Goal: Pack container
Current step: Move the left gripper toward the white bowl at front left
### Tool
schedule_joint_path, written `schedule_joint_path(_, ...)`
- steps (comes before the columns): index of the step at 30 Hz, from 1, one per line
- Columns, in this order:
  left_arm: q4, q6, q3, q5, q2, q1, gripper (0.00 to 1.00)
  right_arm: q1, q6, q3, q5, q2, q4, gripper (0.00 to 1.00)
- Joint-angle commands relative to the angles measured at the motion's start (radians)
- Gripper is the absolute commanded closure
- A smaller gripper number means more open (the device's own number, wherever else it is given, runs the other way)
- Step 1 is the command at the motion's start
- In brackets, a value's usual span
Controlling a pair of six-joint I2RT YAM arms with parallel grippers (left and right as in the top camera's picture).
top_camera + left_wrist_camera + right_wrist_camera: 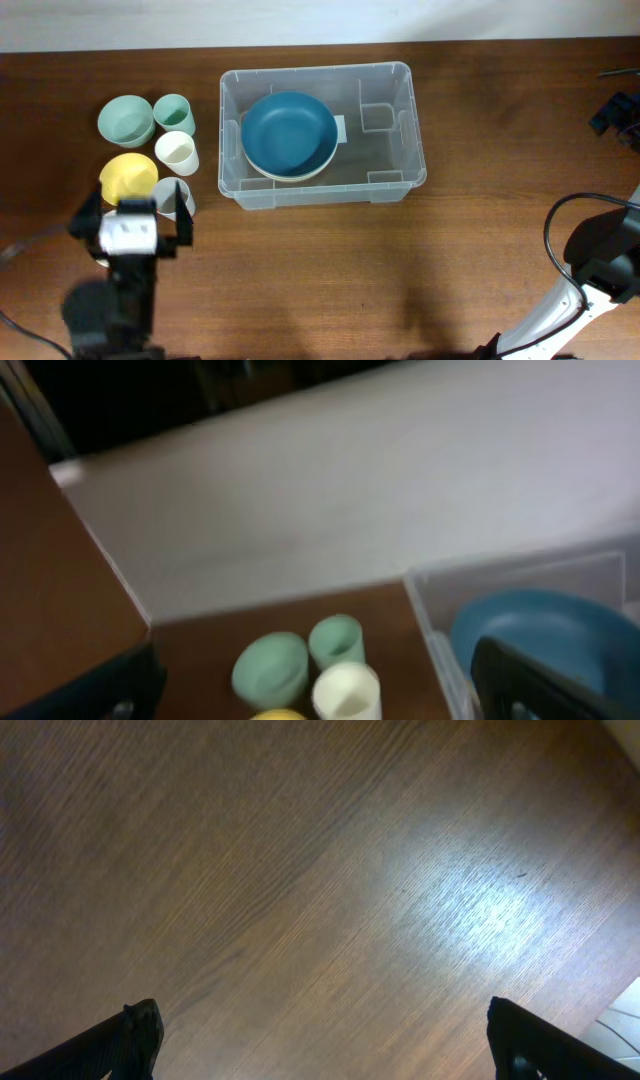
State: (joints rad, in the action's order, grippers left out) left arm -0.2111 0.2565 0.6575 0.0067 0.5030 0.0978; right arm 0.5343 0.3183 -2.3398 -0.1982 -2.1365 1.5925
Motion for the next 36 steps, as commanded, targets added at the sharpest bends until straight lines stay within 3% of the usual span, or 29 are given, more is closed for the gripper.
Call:
schedule_joint_path(1,-0.119,0.056,0.188,-0.014,0.18,0.047,0.0,-0.003,0.012,0.002,-0.016,0.004,-0.001,0.01)
schedule_joint_path(4,-0.267,0.051,0.33,-0.003,0.322,0.072,0.0,-0.003,0.012,0.002,-0.016,0.004,-0.001,0.01)
schedule_joint_path(8,-0.36,0.046,0.378,-0.017,0.433,0.072,0.0,-0.003,0.012,0.002,-0.016,0.004,-0.001,0.01)
schedule_joint_path(12,-0.352,-0.243,0.394,-0.235,0.497,0.096,0.0,-0.003,0.012,0.002,-0.016,0.004,-0.001,0.01)
schedule_joint_path(19,-0.602,-0.498,0.529,-0.251,0.646,0.372,0.0,-0.003,0.012,0.002,-0.016,0.004,-0.001,0.01)
schedule_joint_path(26,-0.647,-0.506,0.528,-0.01,0.736,0.535,0.0,-0.003,0.012,0.002,-0.016,0.004,-0.001,0.01)
schedule_joint_path(36,-0.687,-0.507,0.521,0.024,0.902,0.535,0.0,-0.003,0.012,0.002,-0.016,0.004,-0.001,0.01)
